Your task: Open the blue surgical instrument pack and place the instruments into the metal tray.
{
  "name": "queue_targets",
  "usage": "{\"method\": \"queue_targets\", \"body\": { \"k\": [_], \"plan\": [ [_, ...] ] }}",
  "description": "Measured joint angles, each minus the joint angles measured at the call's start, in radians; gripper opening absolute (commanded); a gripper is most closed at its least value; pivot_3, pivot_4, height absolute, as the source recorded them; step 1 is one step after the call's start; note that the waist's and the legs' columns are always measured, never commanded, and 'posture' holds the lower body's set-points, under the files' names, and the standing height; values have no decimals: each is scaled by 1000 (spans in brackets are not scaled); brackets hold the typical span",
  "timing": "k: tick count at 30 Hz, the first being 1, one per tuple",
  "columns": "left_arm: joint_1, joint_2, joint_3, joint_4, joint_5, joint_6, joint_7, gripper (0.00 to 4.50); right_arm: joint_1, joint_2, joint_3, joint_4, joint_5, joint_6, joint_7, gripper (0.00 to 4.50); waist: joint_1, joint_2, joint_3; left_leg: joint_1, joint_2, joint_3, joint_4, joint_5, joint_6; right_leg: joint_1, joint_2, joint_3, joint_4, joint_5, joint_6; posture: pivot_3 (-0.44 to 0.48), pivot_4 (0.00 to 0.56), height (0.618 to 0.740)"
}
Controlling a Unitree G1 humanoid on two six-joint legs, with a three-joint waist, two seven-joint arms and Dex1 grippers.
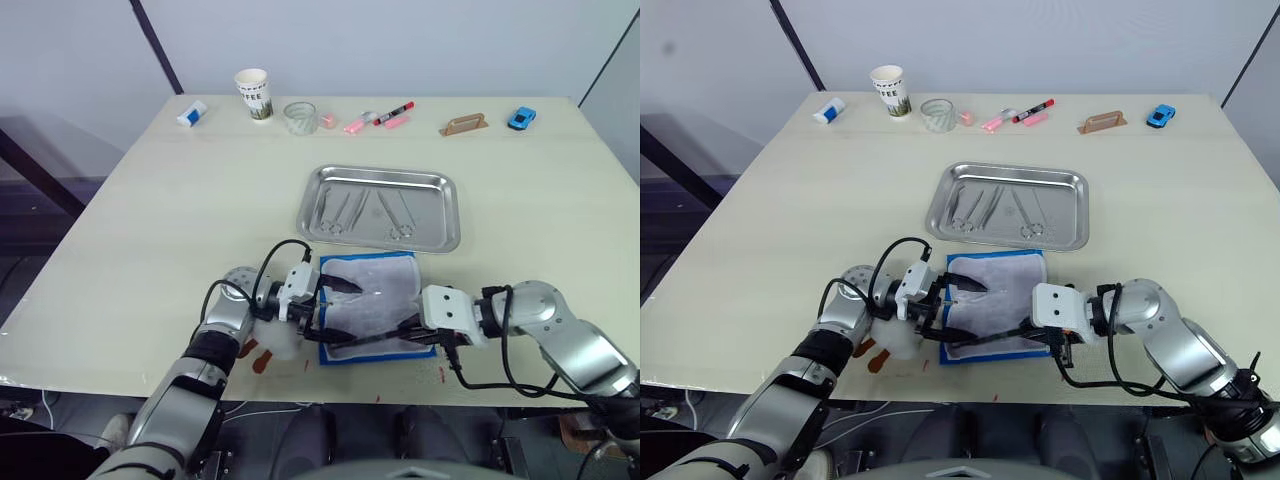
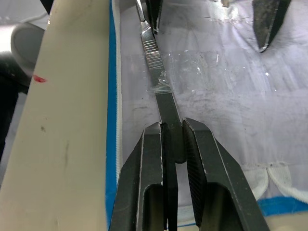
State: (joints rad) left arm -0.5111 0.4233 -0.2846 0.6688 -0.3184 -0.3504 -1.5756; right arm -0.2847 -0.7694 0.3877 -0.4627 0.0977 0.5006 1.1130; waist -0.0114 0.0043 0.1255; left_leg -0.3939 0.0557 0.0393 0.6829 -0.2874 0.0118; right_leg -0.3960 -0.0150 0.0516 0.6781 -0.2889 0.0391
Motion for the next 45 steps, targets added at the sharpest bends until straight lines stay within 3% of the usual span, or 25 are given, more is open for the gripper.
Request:
{"method": "queue_targets", "body": {
  "k": [45],
  "plan": [
    [-37,-19,-2,19,101,-1,10,4500,1,-48,4,-39,5,21,-18,25,10,2,-2,1,-1,-2,1,0,1,3,0,-1,0,0,0,0,150,718]
  ]
}}
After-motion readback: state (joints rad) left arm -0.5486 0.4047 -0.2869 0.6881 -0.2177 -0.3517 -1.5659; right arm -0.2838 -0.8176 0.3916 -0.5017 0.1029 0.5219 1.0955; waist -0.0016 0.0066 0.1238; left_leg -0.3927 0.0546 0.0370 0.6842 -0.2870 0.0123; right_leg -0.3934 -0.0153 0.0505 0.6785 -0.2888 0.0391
